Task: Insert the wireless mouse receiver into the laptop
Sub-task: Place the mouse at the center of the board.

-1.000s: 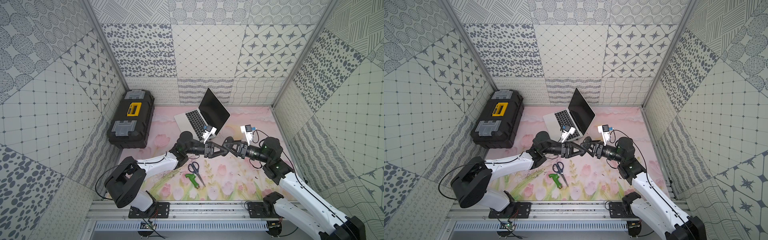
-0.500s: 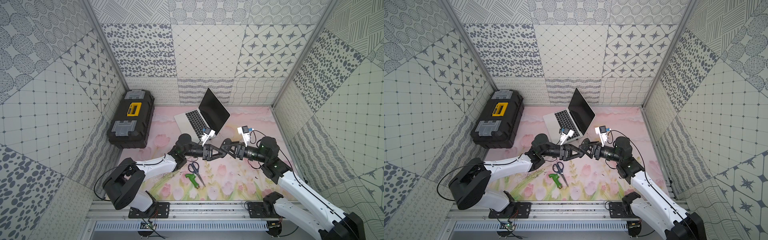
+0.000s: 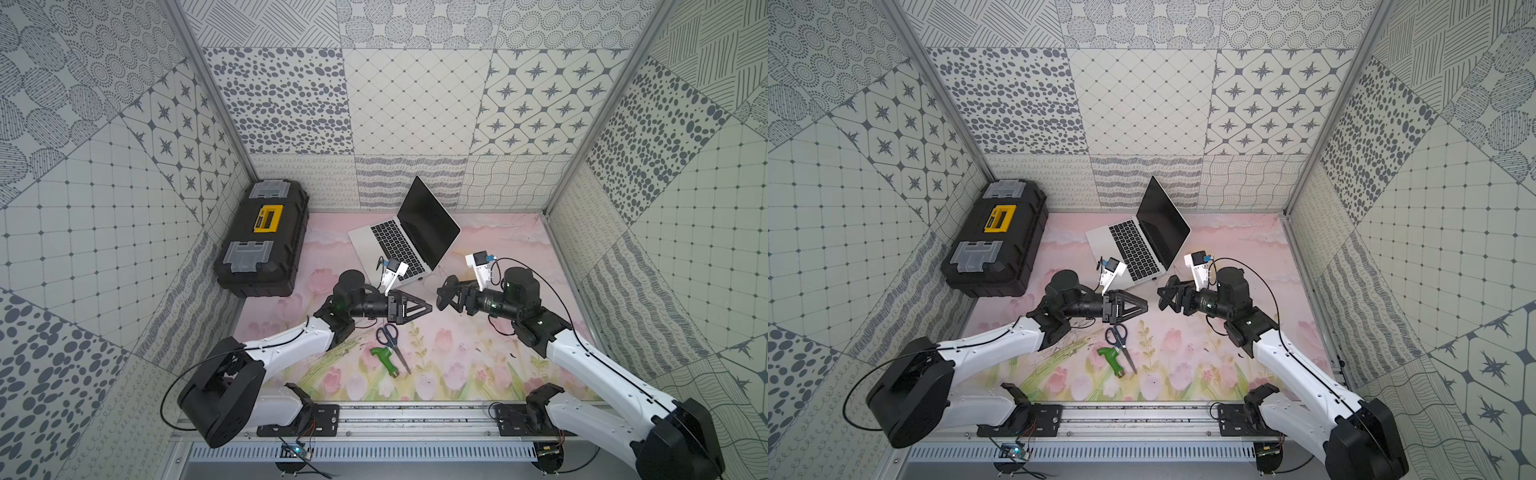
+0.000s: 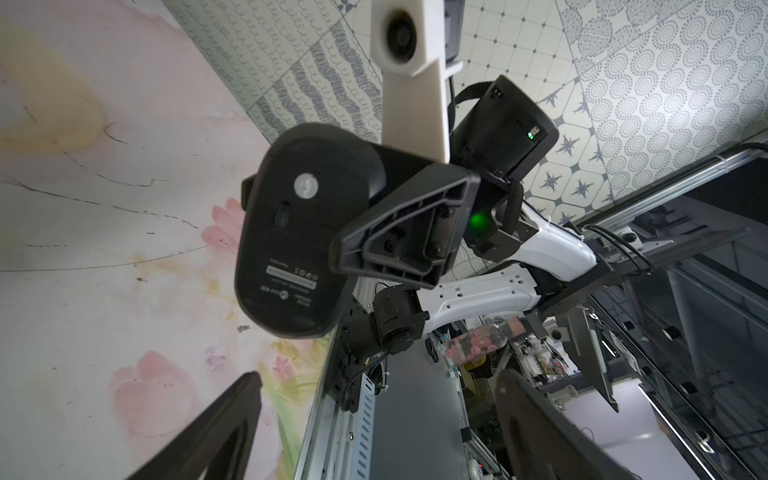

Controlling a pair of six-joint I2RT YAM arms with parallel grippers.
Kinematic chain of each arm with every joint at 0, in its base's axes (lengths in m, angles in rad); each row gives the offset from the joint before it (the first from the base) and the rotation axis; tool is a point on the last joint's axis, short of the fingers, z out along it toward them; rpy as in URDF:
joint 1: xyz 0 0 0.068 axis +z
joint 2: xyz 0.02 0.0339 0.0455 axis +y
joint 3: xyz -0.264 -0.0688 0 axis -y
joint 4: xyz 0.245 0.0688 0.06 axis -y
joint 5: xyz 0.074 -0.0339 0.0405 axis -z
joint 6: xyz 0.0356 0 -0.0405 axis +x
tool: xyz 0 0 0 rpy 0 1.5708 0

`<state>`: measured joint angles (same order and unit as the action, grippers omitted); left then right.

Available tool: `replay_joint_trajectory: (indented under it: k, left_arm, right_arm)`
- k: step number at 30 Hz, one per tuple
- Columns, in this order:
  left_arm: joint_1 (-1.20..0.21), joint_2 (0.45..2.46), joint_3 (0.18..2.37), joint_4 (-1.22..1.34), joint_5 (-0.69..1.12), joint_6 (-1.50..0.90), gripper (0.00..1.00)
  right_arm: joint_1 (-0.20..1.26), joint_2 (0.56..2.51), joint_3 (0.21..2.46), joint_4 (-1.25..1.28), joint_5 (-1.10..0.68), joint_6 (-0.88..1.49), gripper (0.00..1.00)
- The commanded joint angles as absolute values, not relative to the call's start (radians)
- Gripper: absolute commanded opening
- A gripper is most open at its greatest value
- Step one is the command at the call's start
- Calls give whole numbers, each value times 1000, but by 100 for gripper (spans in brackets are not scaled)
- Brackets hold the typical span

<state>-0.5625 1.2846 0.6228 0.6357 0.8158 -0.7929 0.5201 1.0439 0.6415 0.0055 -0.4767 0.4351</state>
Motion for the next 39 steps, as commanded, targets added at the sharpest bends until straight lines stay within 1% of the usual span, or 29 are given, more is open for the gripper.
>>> replay_joint_trajectory:
  k: [1,5,8,12,19,20,22,23,25,26,29,30,33,35,37,39]
  left_arm:
    - [-447,1159,642,153,651,-485,92]
    - [-347,1109,650,-20,534,-433,92]
    - [-301,1084,642,-66,493,-419,92]
    - [-293,1055,636,-95,440,-395,92]
    - [-289,1039,615,-124,380,-371,92]
    - [-289,1040,613,-128,368,-369,92]
    - [-288,1040,612,-133,347,-368,92]
    - [-287,1041,612,-136,330,-367,92]
    - [-288,1038,612,-137,294,-367,92]
    - [-287,1034,612,-135,275,-367,93]
    - [-279,1023,610,-116,211,-362,96]
    - [-273,1020,609,-109,185,-357,98]
    - [-242,1028,615,-88,115,-335,98]
    - [-210,1042,616,-66,56,-320,98]
    - [-168,1062,604,-21,21,-303,98]
    - [-141,1094,584,61,-23,-258,98]
  right_arm:
    - [603,1141,699,-92,-208,183,37]
    - [676,1315,779,-96,-17,20,38]
    - [729,1447,859,-127,84,-105,39]
    - [775,1592,947,-169,129,-235,40]
    - [841,1765,1033,-218,118,-331,42]
    - [853,1784,1049,-235,125,-339,44]
    - [861,1809,1069,-258,118,-339,50]
    - [864,1813,1073,-266,95,-332,60]
    - [866,1801,1068,-270,62,-314,75]
    - [865,1788,1061,-270,49,-302,81]
    - [864,1717,1028,-267,17,-261,94]
    - [863,1684,1015,-266,8,-241,97]
    - [846,1563,962,-257,-3,-166,97]
    - [804,1457,907,-235,-8,-94,97]
    - [732,1349,847,-212,-12,-17,97]
    - [622,1250,791,-199,-3,58,97]
